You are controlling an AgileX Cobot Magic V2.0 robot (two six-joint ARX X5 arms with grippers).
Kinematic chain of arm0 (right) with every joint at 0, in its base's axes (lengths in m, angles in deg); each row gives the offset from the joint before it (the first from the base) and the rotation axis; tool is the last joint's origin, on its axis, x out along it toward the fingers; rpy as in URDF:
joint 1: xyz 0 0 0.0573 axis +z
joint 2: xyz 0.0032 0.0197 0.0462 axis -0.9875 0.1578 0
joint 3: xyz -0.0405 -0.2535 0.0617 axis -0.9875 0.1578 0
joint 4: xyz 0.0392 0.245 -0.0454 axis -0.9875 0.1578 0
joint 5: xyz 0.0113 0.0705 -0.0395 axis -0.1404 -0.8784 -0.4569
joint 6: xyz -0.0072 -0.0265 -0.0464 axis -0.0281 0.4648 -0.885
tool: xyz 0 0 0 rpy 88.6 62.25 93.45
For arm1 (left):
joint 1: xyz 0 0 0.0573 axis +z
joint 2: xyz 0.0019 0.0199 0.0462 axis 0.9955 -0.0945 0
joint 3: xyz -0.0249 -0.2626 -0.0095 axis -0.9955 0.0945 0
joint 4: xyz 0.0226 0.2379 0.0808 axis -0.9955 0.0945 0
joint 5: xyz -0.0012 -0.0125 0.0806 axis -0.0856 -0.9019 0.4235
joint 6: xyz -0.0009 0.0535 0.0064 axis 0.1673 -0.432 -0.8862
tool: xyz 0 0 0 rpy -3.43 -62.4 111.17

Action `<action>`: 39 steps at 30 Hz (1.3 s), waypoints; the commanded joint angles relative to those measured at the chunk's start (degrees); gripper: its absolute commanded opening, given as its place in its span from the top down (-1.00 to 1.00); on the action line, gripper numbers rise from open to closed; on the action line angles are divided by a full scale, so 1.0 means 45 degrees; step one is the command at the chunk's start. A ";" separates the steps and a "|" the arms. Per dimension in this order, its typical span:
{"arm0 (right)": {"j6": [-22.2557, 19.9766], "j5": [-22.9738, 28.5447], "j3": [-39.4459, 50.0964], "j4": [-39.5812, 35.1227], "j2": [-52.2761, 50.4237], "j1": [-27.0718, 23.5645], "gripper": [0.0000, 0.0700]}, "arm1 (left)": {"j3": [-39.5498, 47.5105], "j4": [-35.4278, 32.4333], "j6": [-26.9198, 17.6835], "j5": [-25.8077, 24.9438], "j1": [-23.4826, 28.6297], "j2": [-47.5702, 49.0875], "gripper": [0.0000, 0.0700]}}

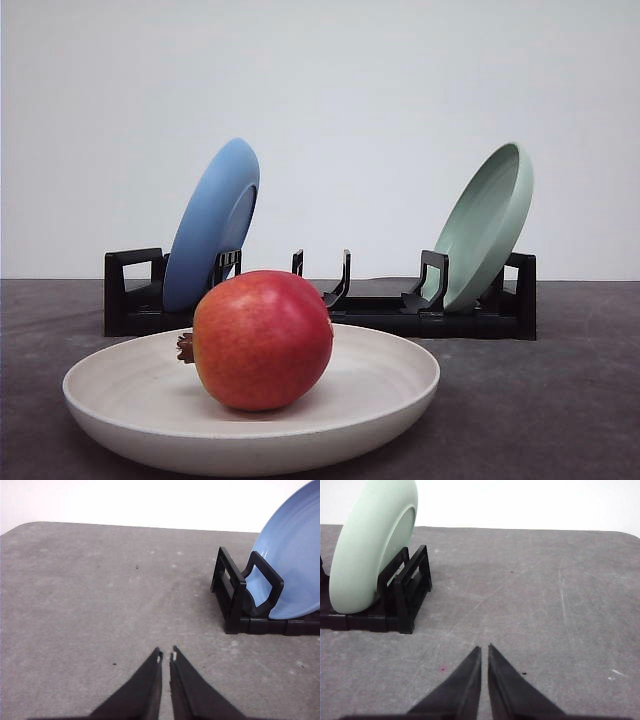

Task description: Place pomegranate in white plate

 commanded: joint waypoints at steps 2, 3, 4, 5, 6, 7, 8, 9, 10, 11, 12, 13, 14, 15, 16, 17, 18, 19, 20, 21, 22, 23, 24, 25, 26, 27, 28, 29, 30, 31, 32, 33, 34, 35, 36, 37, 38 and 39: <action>0.0141 0.0005 0.0053 -0.0121 -0.0010 -0.0019 0.95 | 0.0141 0.0010 -0.0107 -0.0019 0.0029 -0.0005 0.98; 0.0141 0.0005 0.0053 -0.0121 -0.0010 -0.0019 0.95 | 0.0141 0.0010 -0.0107 -0.0019 0.0029 -0.0005 0.98; 0.0141 0.0005 0.0053 -0.0121 -0.0010 -0.0019 0.95 | 0.0141 0.0010 -0.0107 -0.0019 0.0029 -0.0005 0.98; 0.0141 0.0005 0.0053 -0.0121 -0.0010 -0.0019 0.95 | 0.0141 0.0010 -0.0107 -0.0019 0.0029 -0.0005 0.98; 0.0141 0.0005 0.0053 -0.0121 -0.0010 -0.0019 0.95 | 0.0141 0.0010 -0.0107 -0.0019 0.0029 -0.0005 0.98; 0.0141 0.0005 0.0053 -0.0121 -0.0010 -0.0019 0.95 | 0.0141 0.0010 -0.0107 -0.0019 0.0029 -0.0005 0.98; 0.0141 0.0005 0.0053 -0.0121 -0.0010 -0.0019 0.95 | 0.0141 0.0010 -0.0107 -0.0019 0.0029 -0.0005 0.98; 0.0141 0.0005 0.0053 -0.0121 -0.0010 -0.0019 0.95 | 0.0141 0.0010 -0.0107 -0.0019 0.0029 -0.0005 0.98; 0.0141 0.0005 0.0053 -0.0121 -0.0010 -0.0019 0.95 | 0.0141 0.0010 -0.0107 -0.0019 0.0029 -0.0005 0.98; 0.0141 0.0005 0.0053 -0.0121 -0.0010 -0.0019 0.95 | 0.0141 0.0010 -0.0107 -0.0019 0.0029 -0.0005 0.98; 0.0141 0.0005 0.0053 -0.0121 -0.0010 -0.0019 0.95 | 0.0141 0.0010 -0.0107 -0.0019 0.0029 -0.0005 0.98; 0.0141 0.0005 0.0053 -0.0121 -0.0010 -0.0019 0.95 | 0.0141 0.0010 -0.0107 -0.0019 0.0029 -0.0005 0.98; 0.0141 0.0005 0.0053 -0.0121 -0.0010 -0.0019 0.95 | 0.0141 0.0010 -0.0111 -0.0019 0.0029 -0.0005 0.98; 0.0141 0.0005 0.0053 -0.0121 -0.0010 -0.0019 0.95 | 0.0141 0.0010 -0.0108 -0.0019 0.0029 -0.0005 0.98; 0.0141 0.0005 0.0053 -0.0121 -0.0010 -0.0019 0.95 | 0.0141 0.0010 -0.0107 -0.0019 0.0029 -0.0005 0.98; 0.0141 0.0005 0.0053 -0.0121 -0.0010 -0.0019 0.95 | 0.0141 0.0010 -0.0107 -0.0019 0.0029 -0.0005 0.98; 0.0141 0.0005 0.0053 -0.0121 -0.0010 -0.0019 0.95 | 0.0141 0.0010 -0.0107 -0.0019 0.0029 -0.0005 0.98; 0.0141 0.0005 0.0053 -0.0117 -0.0010 -0.0019 0.95 | 0.0141 0.0010 -0.0107 -0.0019 0.0029 -0.0005 0.98; 0.0141 0.0005 0.0053 -0.0121 -0.0010 -0.0019 0.95 | 0.0141 0.0010 -0.0107 -0.0019 0.0029 -0.0005 0.98; 0.0141 0.0005 0.0053 -0.0121 -0.0010 -0.0019 0.95 | 0.0141 0.0010 -0.0107 -0.0019 0.0029 -0.0005 0.98; 0.0141 0.0005 0.0053 -0.0121 -0.0010 -0.0019 0.95 | 0.0141 0.0010 -0.0107 -0.0019 0.0029 -0.0005 0.98; 0.0141 0.0005 0.0053 -0.0121 -0.0010 -0.0019 0.95 | 0.0141 0.0010 -0.0107 -0.0019 0.0029 -0.0005 0.98; 0.0141 0.0005 0.0053 -0.0121 -0.0010 -0.0019 0.95 | 0.0141 0.0010 -0.0111 -0.0019 0.0029 -0.0005 0.98; 0.0141 0.0005 0.0053 -0.0121 -0.0010 -0.0019 0.95 | 0.0141 0.0010 -0.0108 -0.0019 0.0029 -0.0005 0.98; 0.0141 0.0005 0.0053 -0.0121 -0.0010 -0.0019 0.95 | 0.0141 0.0010 -0.0107 -0.0019 0.0029 -0.0005 0.98; 0.0141 0.0005 0.0053 -0.0121 -0.0010 -0.0019 0.95 | 0.0141 0.0010 -0.0107 -0.0019 0.0029 -0.0005 0.98; 0.0141 0.0005 0.0053 -0.0121 -0.0010 -0.0019 0.95 | 0.0141 0.0010 -0.0107 -0.0019 0.0029 -0.0005 0.98; 0.0141 0.0005 0.0053 -0.0121 -0.0010 -0.0019 0.95 | 0.0141 0.0010 -0.0107 -0.0019 0.0029 -0.0005 0.98; 0.0141 0.0005 0.0053 -0.0121 -0.0010 -0.0019 0.95 | 0.0141 0.0010 -0.0107 -0.0019 0.0029 -0.0005 0.98; 0.0141 0.0005 0.0053 -0.0121 -0.0010 -0.0019 0.95 | 0.0141 0.0010 -0.0107 -0.0019 0.0029 -0.0005 0.98; 0.0141 0.0005 0.0053 -0.0121 -0.0010 -0.0019 0.95 | 0.0141 0.0010 -0.0107 -0.0019 0.0029 -0.0005 0.98; 0.0141 0.0005 0.0053 -0.0121 -0.0010 -0.0019 0.95 | 0.0141 0.0010 -0.0107 -0.0019 0.0029 -0.0005 0.98; 0.0141 0.0005 0.0053 -0.0121 -0.0010 -0.0019 0.95 | 0.0141 0.0010 -0.0107 -0.0019 0.0029 -0.0005 0.98; 0.0141 0.0005 0.0053 -0.0121 -0.0010 -0.0019 0.95 | 0.0141 0.0010 -0.0107 -0.0019 0.0029 -0.0005 0.98; 0.0141 0.0005 0.0053 -0.0121 -0.0010 -0.0019 0.95 | 0.0141 0.0010 -0.0107 -0.0019 0.0029 -0.0005 0.98; 0.0141 0.0005 0.0053 -0.0121 -0.0010 -0.0019 0.95 | 0.0141 0.0010 -0.0107 -0.0019 0.0029 -0.0005 0.98; 0.0141 0.0005 0.0053 -0.0121 -0.0010 -0.0019 0.95 | 0.0141 0.0010 -0.0107 -0.0019 0.0029 -0.0005 0.98; 0.0141 0.0005 0.0053 -0.0121 -0.0010 -0.0019 0.95 | 0.0141 0.0010 -0.0107 -0.0019 0.0029 -0.0005 0.98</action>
